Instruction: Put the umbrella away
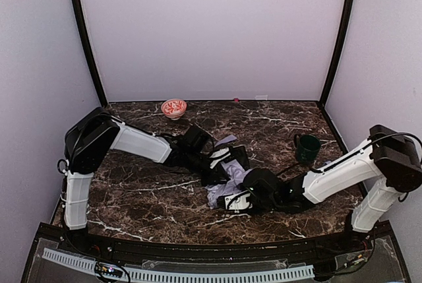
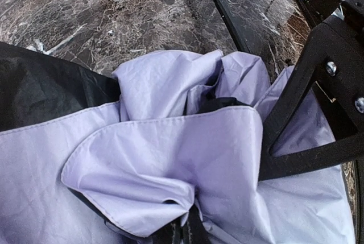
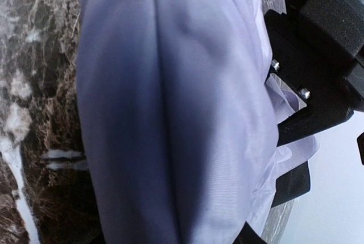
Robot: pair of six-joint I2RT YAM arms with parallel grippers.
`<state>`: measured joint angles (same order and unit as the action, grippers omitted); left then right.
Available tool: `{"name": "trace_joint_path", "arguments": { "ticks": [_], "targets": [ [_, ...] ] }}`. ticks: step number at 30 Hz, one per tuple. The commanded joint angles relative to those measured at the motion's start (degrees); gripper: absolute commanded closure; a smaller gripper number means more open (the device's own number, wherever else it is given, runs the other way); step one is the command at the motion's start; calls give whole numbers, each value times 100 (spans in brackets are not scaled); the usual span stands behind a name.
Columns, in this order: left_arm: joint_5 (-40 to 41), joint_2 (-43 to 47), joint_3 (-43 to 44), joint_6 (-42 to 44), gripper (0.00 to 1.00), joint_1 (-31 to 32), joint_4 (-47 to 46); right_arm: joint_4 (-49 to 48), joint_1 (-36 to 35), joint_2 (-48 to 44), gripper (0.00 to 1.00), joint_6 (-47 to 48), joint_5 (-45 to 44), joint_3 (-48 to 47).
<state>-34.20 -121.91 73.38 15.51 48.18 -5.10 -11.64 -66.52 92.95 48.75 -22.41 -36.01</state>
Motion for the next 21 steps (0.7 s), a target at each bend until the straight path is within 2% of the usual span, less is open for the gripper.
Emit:
{"name": "trace_joint_path", "arguments": {
  "ticks": [1, 3, 5, 11, 14, 18, 21],
  "targets": [
    [-5, -286, -16, 235, 100, -26, 947, 609, 48, 143, 63, -467, 517, -215],
    [-136, -223, 79, 332, 100, -33, 1073, 908, 47, 169, 68, -691, 701, -323],
    [-179, -131, 124, 402, 95, -49, 1082, 1200, 53, 196, 72, -868, 892, -413],
    [-61, 308, 53, 306, 59, -345, 722, 2125, 52, 230, 75, -1579, 1741, -753],
    [83, 775, -359, 235, 50, -563, 161, 2462, 52, 301, 76, -1942, 2070, -842],
    [197, 1643, -1239, 101, 41, -845, -1151, 2891, 52, 493, 77, -2370, 2730, -1049],
    [456, 2252, -1889, 198, 40, -904, -1887, 3163, 109, 655, 78, -2526, 3258, -1252]
  ]
}}
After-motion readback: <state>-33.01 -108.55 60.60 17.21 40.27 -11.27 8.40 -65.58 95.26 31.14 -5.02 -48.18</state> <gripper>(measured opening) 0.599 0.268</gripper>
